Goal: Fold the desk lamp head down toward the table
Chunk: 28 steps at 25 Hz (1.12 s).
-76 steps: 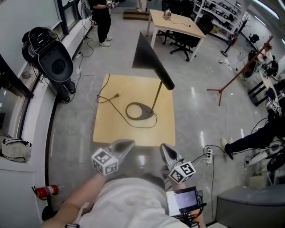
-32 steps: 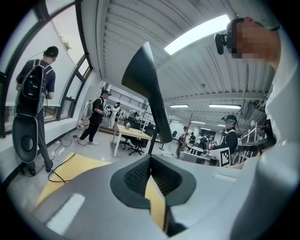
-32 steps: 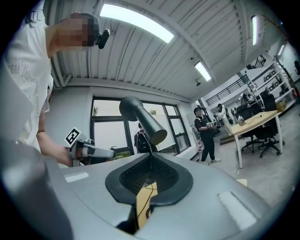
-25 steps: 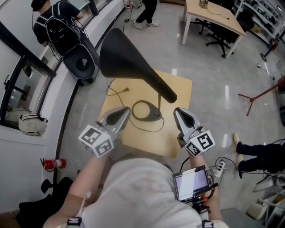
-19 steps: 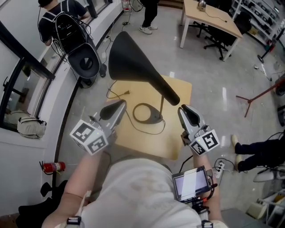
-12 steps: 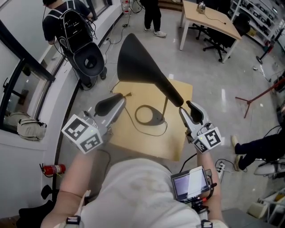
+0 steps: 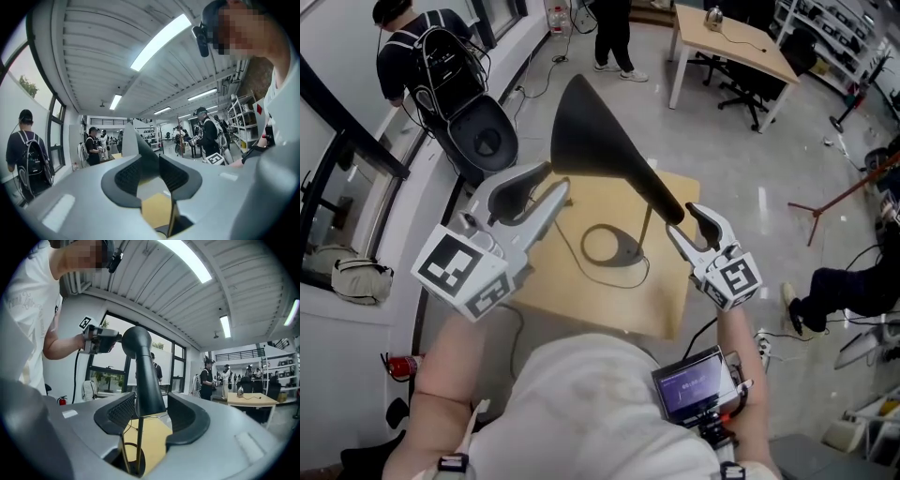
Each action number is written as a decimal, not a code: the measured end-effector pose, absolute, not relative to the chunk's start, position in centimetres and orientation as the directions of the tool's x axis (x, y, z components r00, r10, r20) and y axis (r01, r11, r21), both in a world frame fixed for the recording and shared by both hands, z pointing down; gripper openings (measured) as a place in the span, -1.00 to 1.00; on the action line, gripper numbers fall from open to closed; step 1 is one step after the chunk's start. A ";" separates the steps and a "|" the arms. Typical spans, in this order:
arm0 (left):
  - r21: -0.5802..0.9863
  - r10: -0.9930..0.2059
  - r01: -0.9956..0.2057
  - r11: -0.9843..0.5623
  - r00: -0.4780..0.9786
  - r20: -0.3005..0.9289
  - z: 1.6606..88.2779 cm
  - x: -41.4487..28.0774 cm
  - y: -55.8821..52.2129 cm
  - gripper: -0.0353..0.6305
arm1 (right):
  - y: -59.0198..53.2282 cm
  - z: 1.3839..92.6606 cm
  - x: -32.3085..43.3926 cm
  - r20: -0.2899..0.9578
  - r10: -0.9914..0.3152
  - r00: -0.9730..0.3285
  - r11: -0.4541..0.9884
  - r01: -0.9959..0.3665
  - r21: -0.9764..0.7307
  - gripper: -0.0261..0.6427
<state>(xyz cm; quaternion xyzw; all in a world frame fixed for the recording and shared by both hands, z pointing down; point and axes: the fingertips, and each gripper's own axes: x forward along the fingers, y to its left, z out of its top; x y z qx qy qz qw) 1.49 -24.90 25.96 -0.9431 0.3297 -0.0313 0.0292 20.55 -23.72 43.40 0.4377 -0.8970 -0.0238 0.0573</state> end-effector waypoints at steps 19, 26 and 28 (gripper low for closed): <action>-0.175 -0.674 -0.658 -0.732 0.738 0.045 21.3 1.4 -25.5 -0.51 | -26.7 43.8 19.1 0.137 -0.790 -0.597 0.613 -0.768 0.184 -0.21; -0.295 -0.661 -0.619 -0.728 0.748 0.060 18.5 3.1 -24.5 -0.50 | -26.4 44.0 18.7 0.138 -0.780 -0.610 0.625 -0.760 0.175 -0.22; -0.311 -0.671 -0.624 -0.717 0.739 0.066 18.1 3.2 -25.5 -0.48 | -26.4 43.9 18.7 0.135 -0.781 -0.609 0.624 -0.762 0.174 -0.22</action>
